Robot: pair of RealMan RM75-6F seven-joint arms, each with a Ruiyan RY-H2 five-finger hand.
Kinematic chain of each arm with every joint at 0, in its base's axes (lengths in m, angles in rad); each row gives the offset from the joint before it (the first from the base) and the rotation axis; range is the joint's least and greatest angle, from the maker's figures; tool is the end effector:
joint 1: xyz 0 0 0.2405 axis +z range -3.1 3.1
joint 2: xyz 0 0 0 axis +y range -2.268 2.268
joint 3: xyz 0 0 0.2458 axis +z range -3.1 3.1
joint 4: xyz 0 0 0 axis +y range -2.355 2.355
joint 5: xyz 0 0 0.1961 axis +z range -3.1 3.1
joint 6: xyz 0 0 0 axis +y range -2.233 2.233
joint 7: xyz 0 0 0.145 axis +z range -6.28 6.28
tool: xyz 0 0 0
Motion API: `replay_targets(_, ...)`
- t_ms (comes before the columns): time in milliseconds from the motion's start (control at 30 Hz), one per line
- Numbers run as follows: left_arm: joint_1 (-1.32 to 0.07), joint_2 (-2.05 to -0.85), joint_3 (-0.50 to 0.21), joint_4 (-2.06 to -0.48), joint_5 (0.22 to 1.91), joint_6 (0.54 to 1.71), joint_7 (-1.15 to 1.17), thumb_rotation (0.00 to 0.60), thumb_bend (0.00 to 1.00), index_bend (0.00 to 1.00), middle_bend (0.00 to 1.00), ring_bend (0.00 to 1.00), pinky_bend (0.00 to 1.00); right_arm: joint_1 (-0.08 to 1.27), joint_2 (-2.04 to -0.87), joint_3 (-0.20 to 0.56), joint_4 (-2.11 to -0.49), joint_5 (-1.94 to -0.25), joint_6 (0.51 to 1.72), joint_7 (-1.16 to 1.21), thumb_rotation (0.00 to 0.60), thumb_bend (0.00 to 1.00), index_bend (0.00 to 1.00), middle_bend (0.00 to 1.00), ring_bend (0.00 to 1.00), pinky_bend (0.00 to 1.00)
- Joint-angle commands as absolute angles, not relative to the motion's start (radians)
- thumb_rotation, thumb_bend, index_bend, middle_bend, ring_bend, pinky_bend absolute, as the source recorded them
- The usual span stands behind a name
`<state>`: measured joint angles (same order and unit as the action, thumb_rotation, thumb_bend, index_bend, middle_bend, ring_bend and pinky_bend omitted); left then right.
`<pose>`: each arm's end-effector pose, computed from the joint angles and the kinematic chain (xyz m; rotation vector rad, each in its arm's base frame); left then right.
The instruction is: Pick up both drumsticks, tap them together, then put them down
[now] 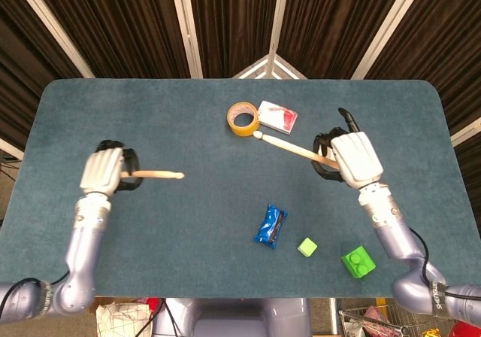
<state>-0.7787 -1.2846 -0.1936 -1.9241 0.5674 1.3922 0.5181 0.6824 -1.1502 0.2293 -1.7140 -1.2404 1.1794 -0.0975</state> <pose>-0.1522 0.3234 0.0991 -1.3648 -1.1243 -0.8195 -0.1343 -0.3430 0.1434 1.6371 -0.7984 1.2155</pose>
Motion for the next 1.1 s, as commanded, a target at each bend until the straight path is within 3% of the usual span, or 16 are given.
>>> replay_targets(33,-0.701,-1.263,-0.117,-1.794,0.641,1.331,0.463,0.600,0.39,0.62,0.63,0.19,0.11,0.653,-1.162,0.206,-1.670,-1.281,1.187,-0.041,0.600,0.49,0.71,0.65,0.44,0.00)
replay_targets(267,-0.642,-1.332,-0.068,-1.554,0.616,1.239,0.443,0.600,0.39,0.62,0.63,0.19,0.11,0.634,-1.159,0.202,-1.657,-1.313,1.192,-0.005,0.600,0.49,0.71,0.65,0.44,0.00)
replay_targets(500,-0.609,-1.426,-0.070,-1.370,0.594,1.154,0.420,0.600,0.39,0.62,0.63,0.19,0.11,0.623,-1.156,0.206,-1.665,-1.312,1.185,-0.002,0.600,0.49,0.71,0.65,0.44,0.00)
replay_targets(700,-0.590,-1.480,-0.058,-1.302,0.619,1.135,0.450,0.600,0.39,0.62,0.63,0.19,0.11,0.617,-1.161,0.212,-1.666,-1.300,1.175,0.000,0.600,0.49,0.71,0.65,0.44,0.01)
replay_targets(1100,-0.586,-1.535,-0.123,-1.228,0.585,1.116,0.503,0.600,0.39,0.62,0.63,0.19,0.11,0.601,-1.156,0.215,-1.664,-1.302,1.168,0.011,0.600,0.49,0.71,0.65,0.44,0.01)
